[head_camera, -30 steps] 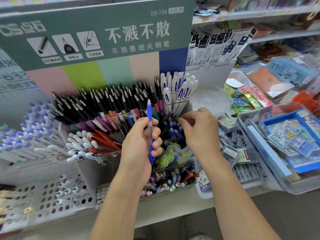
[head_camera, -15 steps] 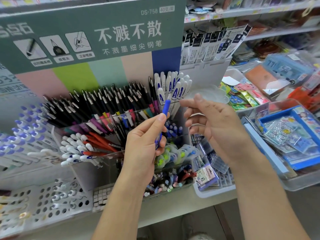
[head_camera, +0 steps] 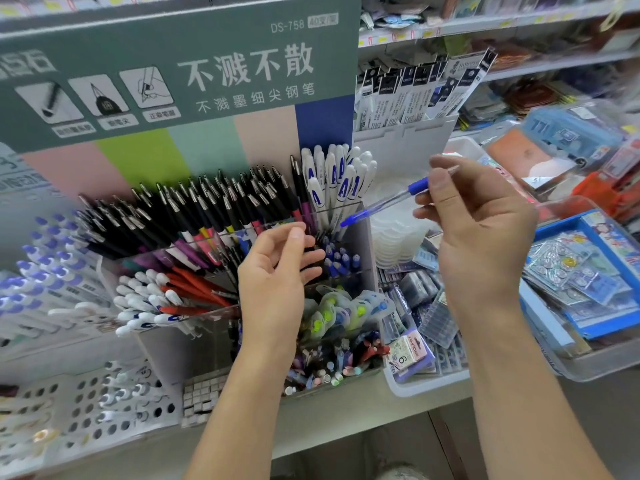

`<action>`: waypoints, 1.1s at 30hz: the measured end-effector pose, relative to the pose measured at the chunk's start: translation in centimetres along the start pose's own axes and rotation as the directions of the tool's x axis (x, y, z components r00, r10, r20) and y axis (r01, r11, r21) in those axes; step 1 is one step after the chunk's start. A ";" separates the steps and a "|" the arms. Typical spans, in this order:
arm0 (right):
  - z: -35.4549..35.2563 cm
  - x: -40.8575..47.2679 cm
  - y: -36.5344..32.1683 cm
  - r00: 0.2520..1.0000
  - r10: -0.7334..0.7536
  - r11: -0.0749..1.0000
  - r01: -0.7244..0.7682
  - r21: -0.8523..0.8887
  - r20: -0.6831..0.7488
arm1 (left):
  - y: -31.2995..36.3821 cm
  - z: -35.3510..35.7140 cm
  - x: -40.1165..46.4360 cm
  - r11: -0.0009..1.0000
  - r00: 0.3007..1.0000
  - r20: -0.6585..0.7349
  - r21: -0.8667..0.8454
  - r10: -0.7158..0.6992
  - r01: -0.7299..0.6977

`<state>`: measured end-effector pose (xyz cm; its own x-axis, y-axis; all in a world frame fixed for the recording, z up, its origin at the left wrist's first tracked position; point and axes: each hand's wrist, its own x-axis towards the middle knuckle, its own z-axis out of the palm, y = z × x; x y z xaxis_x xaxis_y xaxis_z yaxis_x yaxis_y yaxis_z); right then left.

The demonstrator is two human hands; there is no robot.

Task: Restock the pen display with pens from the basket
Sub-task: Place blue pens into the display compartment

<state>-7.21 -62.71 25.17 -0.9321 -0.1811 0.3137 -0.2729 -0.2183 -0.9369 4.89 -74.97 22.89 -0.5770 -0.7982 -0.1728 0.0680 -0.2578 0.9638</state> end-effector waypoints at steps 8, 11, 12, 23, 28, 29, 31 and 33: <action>1.4 -2.0 3.6 0.908 -0.115 0.752 0.344 -0.562 0.402 | -0.6 -0.2 -0.1 0.994 1.000 -0.013 0.103 0.021 -0.019; 1.6 -2.5 4.5 0.890 -0.026 0.684 0.348 -0.641 0.455 | -1.3 -0.7 -0.3 0.890 0.979 0.067 0.409 0.194 -0.204; 1.7 -2.6 4.6 0.884 0.043 0.654 0.328 -0.682 0.465 | -1.6 -0.8 -0.3 0.832 0.969 0.106 0.499 0.222 -0.245; 3.8 -1.5 4.1 0.672 0.627 0.581 -0.067 -0.811 0.394 | -3.3 -0.7 0.2 0.647 0.942 0.096 0.704 0.320 -0.292; 2.2 -0.8 4.1 0.620 0.636 0.656 -0.122 -0.745 0.459 | -3.6 -0.3 0.0 0.645 0.923 0.058 0.699 0.380 -0.309; 2.4 -1.0 4.2 0.647 0.612 0.646 -0.077 -0.760 0.454 | -3.6 -0.2 0.0 0.656 0.925 0.053 0.689 0.377 -0.307; 3.2 -1.6 4.8 0.731 0.554 0.593 -0.010 -0.805 0.399 | -3.6 0.0 -0.1 0.675 0.927 0.053 0.670 0.371 -0.308; 3.9 -2.1 5.2 0.778 0.514 0.531 0.042 -0.846 0.362 | -3.6 0.1 -0.2 0.683 0.929 0.057 0.661 0.367 -0.311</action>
<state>-5.79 -67.19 20.26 -0.7790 -0.5999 -0.1823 -0.3858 0.6878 -0.6149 4.72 -73.82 19.46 -0.5575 -0.8046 0.2046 -0.3122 0.4316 0.8464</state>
